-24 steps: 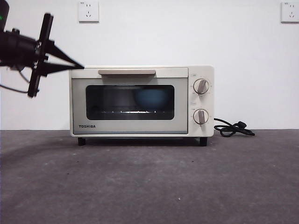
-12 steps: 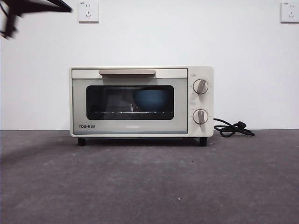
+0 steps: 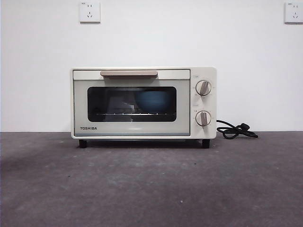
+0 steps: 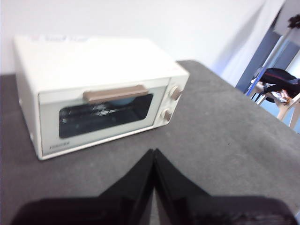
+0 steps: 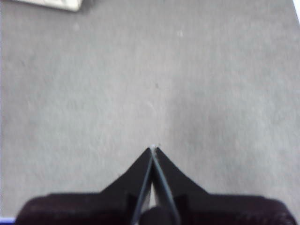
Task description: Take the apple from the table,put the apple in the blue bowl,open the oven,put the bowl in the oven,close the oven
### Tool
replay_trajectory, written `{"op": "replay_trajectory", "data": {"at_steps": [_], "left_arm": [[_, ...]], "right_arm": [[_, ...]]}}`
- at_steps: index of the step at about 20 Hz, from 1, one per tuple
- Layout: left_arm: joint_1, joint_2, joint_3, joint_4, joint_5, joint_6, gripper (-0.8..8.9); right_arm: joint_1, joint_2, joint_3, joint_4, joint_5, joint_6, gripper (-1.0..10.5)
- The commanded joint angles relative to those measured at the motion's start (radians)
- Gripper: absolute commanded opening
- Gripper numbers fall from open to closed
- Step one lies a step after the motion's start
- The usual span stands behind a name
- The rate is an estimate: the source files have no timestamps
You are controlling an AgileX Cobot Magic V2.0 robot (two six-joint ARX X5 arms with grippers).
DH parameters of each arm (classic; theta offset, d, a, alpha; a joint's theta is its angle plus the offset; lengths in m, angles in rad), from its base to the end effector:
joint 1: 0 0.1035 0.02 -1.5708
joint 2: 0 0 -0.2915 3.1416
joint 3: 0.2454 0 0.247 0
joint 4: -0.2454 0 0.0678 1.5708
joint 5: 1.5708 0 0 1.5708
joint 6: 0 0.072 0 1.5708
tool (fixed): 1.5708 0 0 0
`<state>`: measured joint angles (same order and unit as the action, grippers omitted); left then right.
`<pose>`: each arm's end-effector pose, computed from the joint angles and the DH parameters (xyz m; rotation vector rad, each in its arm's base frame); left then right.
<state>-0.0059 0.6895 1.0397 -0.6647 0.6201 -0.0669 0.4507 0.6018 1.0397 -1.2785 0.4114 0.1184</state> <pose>0.1195 -0.0425 0.3884 -0.1608 0.3255 -0.6107 0.0670 0.0004 0.3248 -0.2387 0.7624 -0.0083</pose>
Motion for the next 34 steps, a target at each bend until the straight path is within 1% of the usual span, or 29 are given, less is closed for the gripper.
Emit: {"op": "replay_trajectory", "data": {"at_steps": [1, 7, 8, 9, 10, 11, 12, 13, 14, 17, 18, 20, 21, 23, 27, 31, 33, 34], "left_arm": [[0.002, -0.017, -0.002, 0.000, 0.008, 0.018, -0.04], [0.000, 0.034, -0.002, 0.000, 0.008, 0.020, -0.04], [-0.002, 0.040, -0.002, 0.002, -0.019, 0.097, -0.04], [-0.002, 0.040, -0.003, -0.003, -0.057, 0.145, -0.04], [-0.002, 0.042, -0.007, 0.000, -0.137, 0.213, -0.04], [-0.002, 0.040, -0.017, 0.012, -0.227, 0.264, -0.04], [-0.002, 0.028, -0.036, 0.031, -0.303, 0.291, -0.04], [-0.001, 0.010, -0.068, 0.064, -0.357, 0.298, -0.04], [0.001, -0.019, -0.114, 0.108, -0.389, 0.297, -0.04], [0.010, -0.144, -0.325, 0.287, -0.470, 0.316, -0.04], [0.011, -0.190, -0.415, 0.361, -0.496, 0.316, -0.04], [0.013, -0.286, -0.594, 0.497, -0.502, 0.312, -0.04], [0.013, -0.332, -0.673, 0.544, -0.502, 0.313, -0.04], [0.013, -0.424, -0.795, 0.591, -0.532, 0.312, -0.04], [0.013, -0.566, -0.924, 0.594, -0.562, 0.266, -0.04], [0.013, -0.627, -0.992, 0.594, -0.570, 0.225, -0.04], [0.013, -0.652, -1.033, 0.587, -0.571, 0.164, -0.04], [0.013, -0.668, -1.033, 0.534, -0.578, 0.127, -0.04]], "right_arm": [[0.001, -0.002, -0.004, -0.015, 0.001, 0.010, 0.0], [0.001, -0.002, -0.004, -0.027, 0.001, 0.010, 0.0], [0.001, -0.002, -0.004, -0.027, 0.001, 0.010, 0.0], [0.001, -0.002, -0.004, -0.027, 0.001, 0.010, 0.0], [0.001, -0.002, -0.004, -0.028, 0.001, 0.010, 0.0], [0.001, -0.002, -0.004, -0.027, 0.001, 0.010, 0.0], [0.001, -0.002, -0.004, -0.027, 0.001, 0.010, 0.0], [0.001, -0.002, -0.004, -0.027, 0.001, 0.010, 0.0], [0.001, -0.002, -0.004, -0.028, 0.001, 0.010, 0.0], [0.001, -0.002, -0.004, -0.028, 0.001, 0.010, 0.0], [0.001, -0.002, -0.004, -0.028, 0.001, 0.010, 0.0], [0.001, -0.002, -0.004, -0.029, 0.001, 0.010, 0.0], [0.001, -0.002, -0.004, -0.029, 0.001, 0.010, 0.0], [0.001, -0.002, -0.004, -0.029, 0.001, 0.010, 0.0], [0.001, -0.002, -0.004, -0.030, 0.001, 0.010, 0.0], [0.001, -0.002, -0.004, -0.031, 0.001, 0.010, 0.0], [0.001, -0.002, -0.004, -0.031, 0.001, 0.010, 0.0], [0.001, -0.002, -0.004, -0.031, 0.001, 0.010, 0.0]]}}
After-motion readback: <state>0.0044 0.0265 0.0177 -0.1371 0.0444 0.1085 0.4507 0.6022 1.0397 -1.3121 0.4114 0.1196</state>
